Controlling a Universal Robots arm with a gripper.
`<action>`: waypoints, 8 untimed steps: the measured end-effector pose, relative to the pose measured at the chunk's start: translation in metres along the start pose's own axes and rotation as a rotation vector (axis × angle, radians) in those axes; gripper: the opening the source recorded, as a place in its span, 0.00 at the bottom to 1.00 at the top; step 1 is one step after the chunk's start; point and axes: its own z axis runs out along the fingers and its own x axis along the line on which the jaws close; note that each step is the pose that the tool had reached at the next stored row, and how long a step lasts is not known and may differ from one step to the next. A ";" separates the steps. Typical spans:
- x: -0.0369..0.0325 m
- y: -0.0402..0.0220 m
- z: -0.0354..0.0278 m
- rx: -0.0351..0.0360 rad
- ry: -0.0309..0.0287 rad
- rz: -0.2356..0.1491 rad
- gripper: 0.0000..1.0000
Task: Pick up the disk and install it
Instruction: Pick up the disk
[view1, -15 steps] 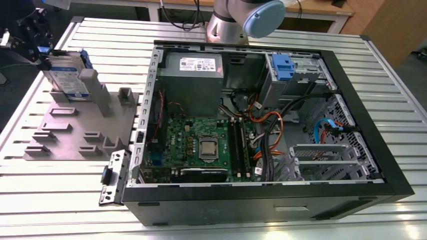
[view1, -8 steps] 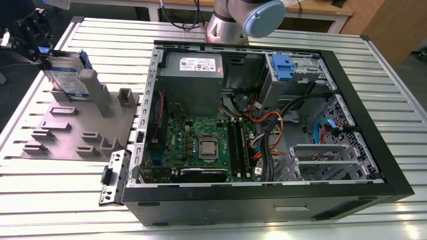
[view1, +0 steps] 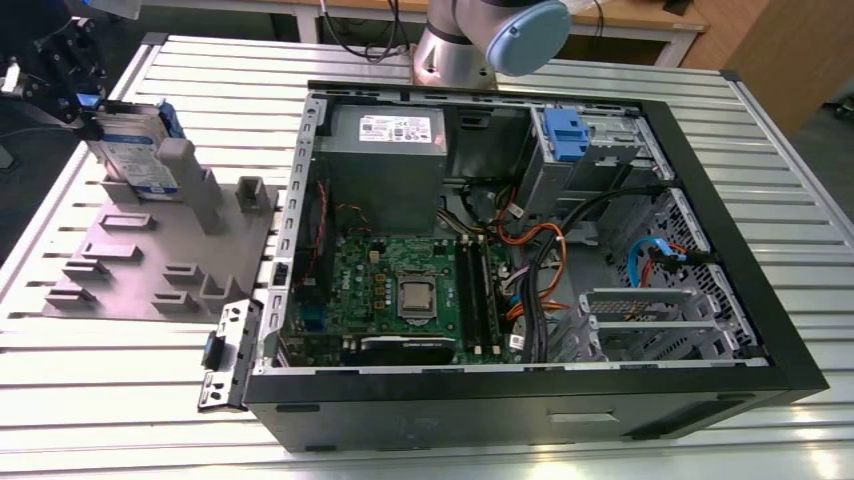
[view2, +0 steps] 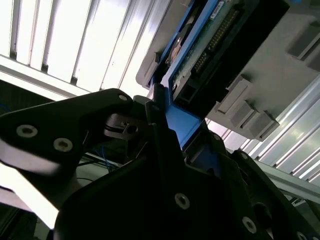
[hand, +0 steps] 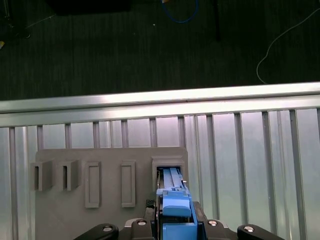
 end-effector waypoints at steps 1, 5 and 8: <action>0.0000 0.0000 0.0000 0.0000 0.0000 0.000 0.37; 0.0000 0.0000 0.0001 0.0002 -0.0001 0.000 0.38; 0.0000 0.0000 0.0001 0.0001 -0.0001 0.000 0.44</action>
